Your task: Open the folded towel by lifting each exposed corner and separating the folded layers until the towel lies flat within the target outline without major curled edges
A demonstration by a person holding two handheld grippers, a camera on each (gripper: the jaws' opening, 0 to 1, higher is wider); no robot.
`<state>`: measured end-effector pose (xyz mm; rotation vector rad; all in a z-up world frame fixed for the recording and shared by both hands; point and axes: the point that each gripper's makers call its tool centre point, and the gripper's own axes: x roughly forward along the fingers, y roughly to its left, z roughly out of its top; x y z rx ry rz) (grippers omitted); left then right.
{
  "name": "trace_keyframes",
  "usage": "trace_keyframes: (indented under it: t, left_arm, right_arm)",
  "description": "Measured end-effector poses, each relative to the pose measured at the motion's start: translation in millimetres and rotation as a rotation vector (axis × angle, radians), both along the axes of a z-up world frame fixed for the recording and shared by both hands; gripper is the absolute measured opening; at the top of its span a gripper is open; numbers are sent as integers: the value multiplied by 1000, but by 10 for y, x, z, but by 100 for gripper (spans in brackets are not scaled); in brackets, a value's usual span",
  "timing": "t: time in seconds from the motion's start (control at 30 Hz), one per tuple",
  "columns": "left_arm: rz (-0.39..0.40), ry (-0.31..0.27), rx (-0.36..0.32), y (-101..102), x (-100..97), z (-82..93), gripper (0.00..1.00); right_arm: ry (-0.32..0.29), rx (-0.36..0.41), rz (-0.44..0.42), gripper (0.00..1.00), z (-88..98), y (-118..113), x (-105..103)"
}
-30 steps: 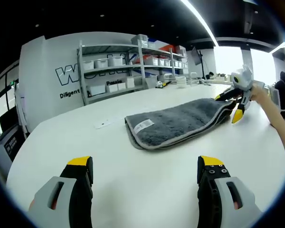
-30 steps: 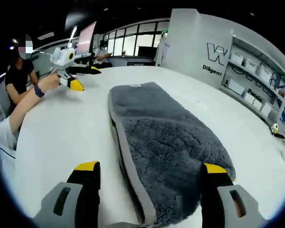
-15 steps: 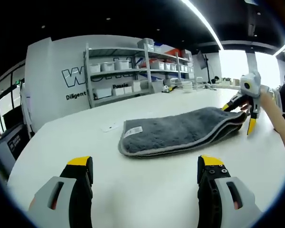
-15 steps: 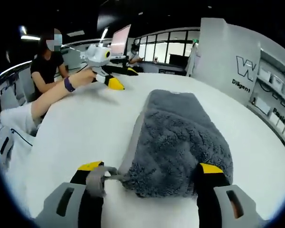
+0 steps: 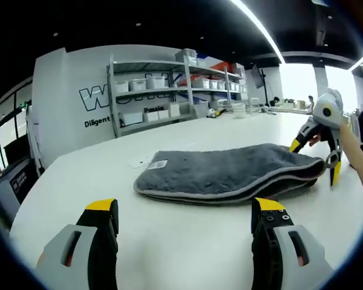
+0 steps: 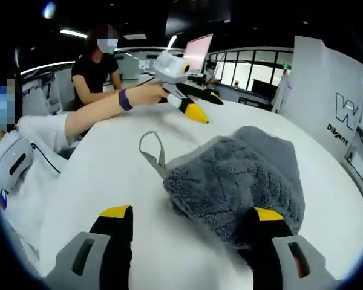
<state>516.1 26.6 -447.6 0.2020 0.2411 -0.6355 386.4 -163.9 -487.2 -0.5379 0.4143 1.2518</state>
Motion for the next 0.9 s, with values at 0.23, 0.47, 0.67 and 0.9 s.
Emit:
trace_keyframes:
  t: [0.23,0.47,0.67,0.9]
  left_arm:
    - [1,0,1,2,1,-4,90]
    - [0,-1,1,7,2,6,90]
    - [-1,0,2,7,-13,1,90]
    - [-2,2,2,5,-25,-1,90]
  right_arm:
    - [-10,4,76,80,21,127,-135]
    - [-22,33,71,78,114,86,-128]
    - [-59,160,46,78,409,40,-95]
    - [-106,237,-108,82,610,-182,177]
